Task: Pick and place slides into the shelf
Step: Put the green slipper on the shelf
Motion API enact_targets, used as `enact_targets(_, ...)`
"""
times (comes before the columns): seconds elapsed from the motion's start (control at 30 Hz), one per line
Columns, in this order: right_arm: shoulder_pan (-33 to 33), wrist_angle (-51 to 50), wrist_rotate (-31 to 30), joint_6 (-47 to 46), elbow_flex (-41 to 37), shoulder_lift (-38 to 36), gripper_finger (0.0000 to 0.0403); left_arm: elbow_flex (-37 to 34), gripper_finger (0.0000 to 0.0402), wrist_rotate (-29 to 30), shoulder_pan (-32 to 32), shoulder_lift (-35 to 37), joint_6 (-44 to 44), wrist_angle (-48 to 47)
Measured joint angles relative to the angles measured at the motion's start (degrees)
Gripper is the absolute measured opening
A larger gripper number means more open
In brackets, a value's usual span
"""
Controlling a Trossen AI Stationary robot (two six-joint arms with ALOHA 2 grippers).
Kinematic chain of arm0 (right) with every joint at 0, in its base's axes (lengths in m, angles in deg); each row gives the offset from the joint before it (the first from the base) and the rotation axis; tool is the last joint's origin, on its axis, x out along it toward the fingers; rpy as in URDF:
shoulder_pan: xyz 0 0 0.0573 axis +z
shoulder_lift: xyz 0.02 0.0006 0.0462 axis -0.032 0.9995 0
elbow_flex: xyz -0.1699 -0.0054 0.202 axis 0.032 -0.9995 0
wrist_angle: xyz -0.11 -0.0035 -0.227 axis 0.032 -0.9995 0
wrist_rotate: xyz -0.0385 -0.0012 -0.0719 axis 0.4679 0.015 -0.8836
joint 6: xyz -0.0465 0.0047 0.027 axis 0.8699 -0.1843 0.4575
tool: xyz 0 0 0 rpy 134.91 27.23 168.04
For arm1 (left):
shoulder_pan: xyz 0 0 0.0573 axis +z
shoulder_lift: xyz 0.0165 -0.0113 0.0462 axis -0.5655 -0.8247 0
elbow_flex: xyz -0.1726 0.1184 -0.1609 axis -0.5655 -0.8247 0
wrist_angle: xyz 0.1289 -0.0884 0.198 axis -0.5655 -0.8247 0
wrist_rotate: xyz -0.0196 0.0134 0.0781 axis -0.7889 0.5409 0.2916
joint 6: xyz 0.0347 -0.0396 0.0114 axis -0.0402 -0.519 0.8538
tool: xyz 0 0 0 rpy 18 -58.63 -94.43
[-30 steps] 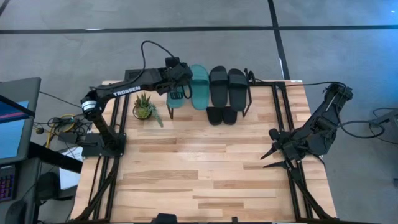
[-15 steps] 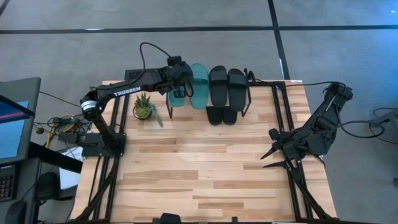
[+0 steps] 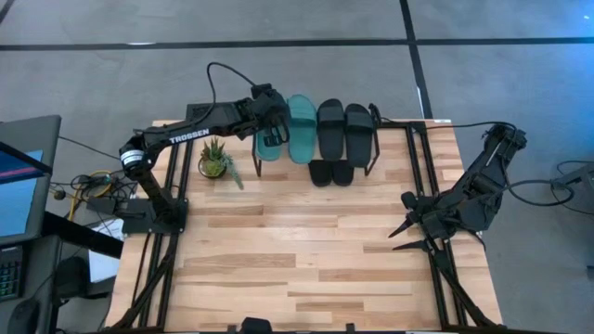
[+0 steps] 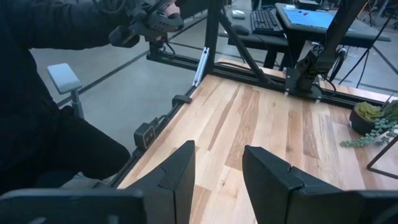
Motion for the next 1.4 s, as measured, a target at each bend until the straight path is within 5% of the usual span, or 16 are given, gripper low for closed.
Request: enact_targets(1.4,0.0,-0.4,0.0,0.0,0.0,0.0,0.0122,0.2,0.0000,-11.6,3.3,0.1,-10.7,-1.4)
